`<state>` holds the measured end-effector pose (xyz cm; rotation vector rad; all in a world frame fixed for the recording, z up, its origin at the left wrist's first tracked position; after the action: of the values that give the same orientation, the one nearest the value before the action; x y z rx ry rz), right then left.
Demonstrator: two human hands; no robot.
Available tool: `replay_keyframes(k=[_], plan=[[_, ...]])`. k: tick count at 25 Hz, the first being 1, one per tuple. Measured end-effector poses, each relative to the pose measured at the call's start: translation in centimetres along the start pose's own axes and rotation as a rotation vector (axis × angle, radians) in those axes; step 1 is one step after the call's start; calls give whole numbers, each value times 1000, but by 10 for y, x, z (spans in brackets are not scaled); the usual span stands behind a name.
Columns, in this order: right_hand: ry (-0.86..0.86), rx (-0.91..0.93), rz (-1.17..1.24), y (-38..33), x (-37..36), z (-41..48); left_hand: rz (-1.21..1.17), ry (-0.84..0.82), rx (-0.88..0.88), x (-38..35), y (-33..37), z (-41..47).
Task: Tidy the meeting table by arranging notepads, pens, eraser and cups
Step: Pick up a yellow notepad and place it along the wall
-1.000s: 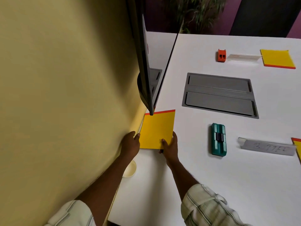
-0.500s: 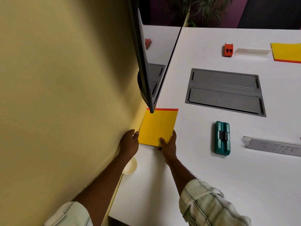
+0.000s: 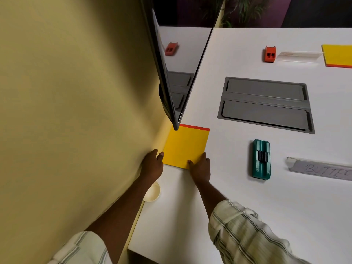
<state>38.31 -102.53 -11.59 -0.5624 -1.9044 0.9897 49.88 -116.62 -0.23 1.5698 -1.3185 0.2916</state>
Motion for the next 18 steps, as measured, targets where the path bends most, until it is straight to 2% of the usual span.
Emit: replay_keyframes(k=[4, 10, 18], plan=[[45, -27, -158, -5, 3, 2, -21, 16, 8, 4, 3, -3], [45, -61, -143, -6, 6, 4, -66, 37, 28, 13, 2, -15], [88, 97, -192, -16, 22, -17, -63, 83, -22, 22, 8, -44]])
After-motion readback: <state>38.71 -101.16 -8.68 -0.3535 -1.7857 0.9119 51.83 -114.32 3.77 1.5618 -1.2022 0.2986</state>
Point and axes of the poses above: each hand's wrist, its own z-axis towards the middle knuckle, its own x-axis out of the back of the hand, y = z × x, the point moved 5 cm from there along z, towards the middle knuckle, and after that the axes turned 13 degrees about x, right-handed, at the moved point
